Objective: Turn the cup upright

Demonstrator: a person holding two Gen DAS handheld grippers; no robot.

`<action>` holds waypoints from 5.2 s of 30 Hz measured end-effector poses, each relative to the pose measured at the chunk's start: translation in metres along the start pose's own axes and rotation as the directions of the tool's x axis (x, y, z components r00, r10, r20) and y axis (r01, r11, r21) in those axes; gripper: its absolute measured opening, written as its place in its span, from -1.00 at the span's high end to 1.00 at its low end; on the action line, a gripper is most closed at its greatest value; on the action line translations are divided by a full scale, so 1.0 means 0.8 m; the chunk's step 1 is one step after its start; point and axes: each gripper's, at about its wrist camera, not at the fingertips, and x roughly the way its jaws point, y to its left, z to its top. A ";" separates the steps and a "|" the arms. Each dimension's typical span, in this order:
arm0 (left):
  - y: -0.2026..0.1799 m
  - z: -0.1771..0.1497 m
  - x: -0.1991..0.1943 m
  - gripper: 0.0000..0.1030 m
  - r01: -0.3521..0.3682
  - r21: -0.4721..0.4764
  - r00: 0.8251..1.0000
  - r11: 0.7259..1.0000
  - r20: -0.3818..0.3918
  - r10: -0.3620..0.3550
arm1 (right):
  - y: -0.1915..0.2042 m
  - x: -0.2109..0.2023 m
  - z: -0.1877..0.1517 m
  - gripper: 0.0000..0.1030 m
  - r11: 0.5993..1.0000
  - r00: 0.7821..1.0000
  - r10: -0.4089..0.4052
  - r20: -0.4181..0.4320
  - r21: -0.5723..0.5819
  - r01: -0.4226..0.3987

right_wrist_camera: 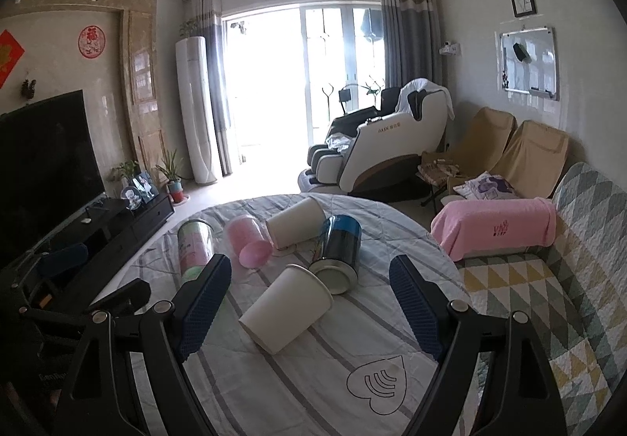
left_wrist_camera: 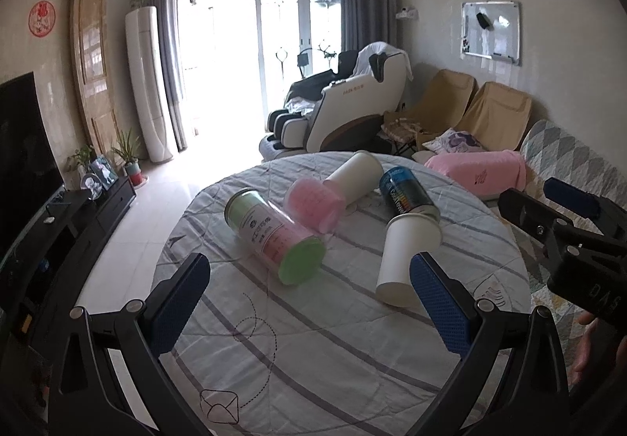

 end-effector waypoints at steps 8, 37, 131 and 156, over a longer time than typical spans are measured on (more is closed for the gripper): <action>0.004 0.000 0.018 -1.00 -0.014 -0.004 1.000 1.000 -0.026 0.014 | 0.001 0.027 -0.003 -0.64 1.000 0.998 0.003 -0.060 0.010 -0.003; 0.069 0.040 0.098 -1.00 -0.062 -0.032 0.993 0.998 -0.098 0.059 | 0.077 0.203 0.075 -0.63 0.953 0.853 0.199 -0.482 -0.108 -0.283; 0.045 -0.038 0.077 -1.00 0.154 -0.152 0.870 0.976 -0.447 -0.207 | 0.042 0.073 0.009 -0.57 0.977 0.785 0.199 -0.587 0.181 -0.113; 0.016 -0.032 0.148 -0.70 0.059 -0.114 0.821 0.992 -0.559 -0.113 | -0.008 0.096 -0.033 -0.57 0.978 0.748 0.206 -0.631 0.117 -0.171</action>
